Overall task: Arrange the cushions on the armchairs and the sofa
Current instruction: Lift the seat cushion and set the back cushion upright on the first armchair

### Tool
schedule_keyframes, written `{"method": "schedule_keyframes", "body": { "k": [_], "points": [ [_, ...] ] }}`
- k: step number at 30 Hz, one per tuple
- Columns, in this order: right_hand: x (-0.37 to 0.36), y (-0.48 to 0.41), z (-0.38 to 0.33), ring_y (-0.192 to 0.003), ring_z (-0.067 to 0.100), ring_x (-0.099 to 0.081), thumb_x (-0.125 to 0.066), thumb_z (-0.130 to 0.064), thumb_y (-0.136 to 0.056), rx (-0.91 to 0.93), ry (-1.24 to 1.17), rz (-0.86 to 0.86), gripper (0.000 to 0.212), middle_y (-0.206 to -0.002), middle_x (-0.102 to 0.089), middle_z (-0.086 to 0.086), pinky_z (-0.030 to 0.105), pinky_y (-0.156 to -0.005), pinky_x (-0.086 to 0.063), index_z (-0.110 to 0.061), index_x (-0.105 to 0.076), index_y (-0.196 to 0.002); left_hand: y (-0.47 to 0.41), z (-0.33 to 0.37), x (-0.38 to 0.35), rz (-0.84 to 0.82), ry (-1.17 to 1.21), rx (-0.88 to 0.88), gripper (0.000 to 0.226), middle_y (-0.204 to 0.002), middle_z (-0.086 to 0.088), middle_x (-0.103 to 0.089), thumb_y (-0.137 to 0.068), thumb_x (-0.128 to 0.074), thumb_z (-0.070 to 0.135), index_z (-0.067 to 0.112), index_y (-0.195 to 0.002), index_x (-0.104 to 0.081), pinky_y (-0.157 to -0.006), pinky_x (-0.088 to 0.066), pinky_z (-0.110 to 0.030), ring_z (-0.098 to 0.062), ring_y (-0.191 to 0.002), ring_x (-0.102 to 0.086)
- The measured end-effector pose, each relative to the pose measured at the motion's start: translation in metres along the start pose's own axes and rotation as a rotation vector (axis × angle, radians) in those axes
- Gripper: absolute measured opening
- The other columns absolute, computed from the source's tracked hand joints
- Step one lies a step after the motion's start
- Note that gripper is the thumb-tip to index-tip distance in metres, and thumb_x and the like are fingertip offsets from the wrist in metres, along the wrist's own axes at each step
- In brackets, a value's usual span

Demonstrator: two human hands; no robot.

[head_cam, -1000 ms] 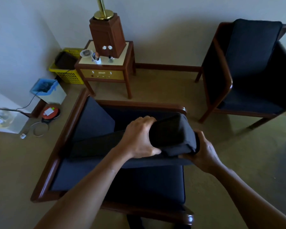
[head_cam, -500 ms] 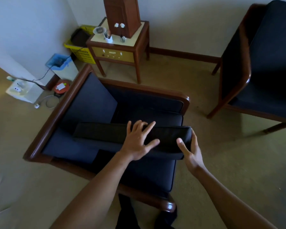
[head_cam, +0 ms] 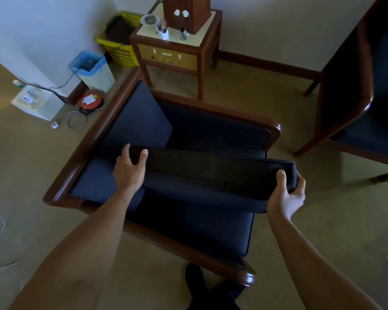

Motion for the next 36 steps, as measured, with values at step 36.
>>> {"method": "schedule_keyframes", "body": {
  "k": [36],
  "points": [
    [-0.335, -0.038, -0.155, -0.089, 0.018, -0.058, -0.061, -0.033, -0.087, 0.142, 0.088, -0.633, 0.023, -0.093, -0.065, -0.001, 0.021, -0.062, -0.039, -0.02, -0.073, -0.103, 0.143, -0.044, 0.081, 0.941, 1.068, 0.687, 0.044, -0.129, -0.007, -0.072, -0.093, -0.079, 0.029, 0.015, -0.134, -0.07, -0.103, -0.057, -0.046, -0.029, -0.117, -0.068]
  ]
}}
Point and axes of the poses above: each hand's wrist, its own y-axis away from the middle knuckle, its own x-axis out of the back of the hand, z = x × y, the point moved 8 cm from there along -y, towards the middle knuckle
